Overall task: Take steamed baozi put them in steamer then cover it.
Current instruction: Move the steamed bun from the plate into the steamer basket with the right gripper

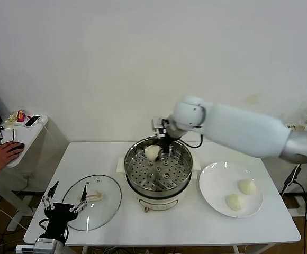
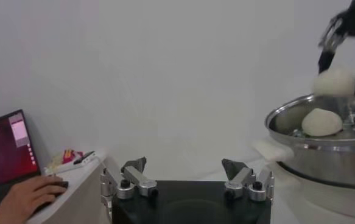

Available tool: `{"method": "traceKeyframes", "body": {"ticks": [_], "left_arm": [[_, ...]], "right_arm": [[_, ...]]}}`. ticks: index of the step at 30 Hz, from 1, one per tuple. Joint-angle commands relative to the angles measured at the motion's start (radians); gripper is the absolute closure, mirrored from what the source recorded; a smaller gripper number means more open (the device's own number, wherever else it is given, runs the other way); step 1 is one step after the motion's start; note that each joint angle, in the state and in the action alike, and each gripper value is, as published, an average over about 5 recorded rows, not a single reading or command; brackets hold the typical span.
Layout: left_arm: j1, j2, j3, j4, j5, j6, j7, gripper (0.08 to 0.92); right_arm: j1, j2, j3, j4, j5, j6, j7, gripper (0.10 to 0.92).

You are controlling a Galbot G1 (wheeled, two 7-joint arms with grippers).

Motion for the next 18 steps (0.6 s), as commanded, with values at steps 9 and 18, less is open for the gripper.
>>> {"method": "traceKeyframes", "body": {"ticks": [9,18], "left_arm": [[-0.014,0.000,-0.005,0.012,-0.004,-0.002,0.001,0.177],[-0.012,-0.001,-0.006,0.009,-0.006,-0.003,0.002,0.177]], "right_arm": [[-0.083,0.193,-0.052,-0.141,0.034,-0.090,0.080,0.372],[-0.093,0.212,-0.043,-0.179,-0.008,-0.083,0.078,0.373]]}}
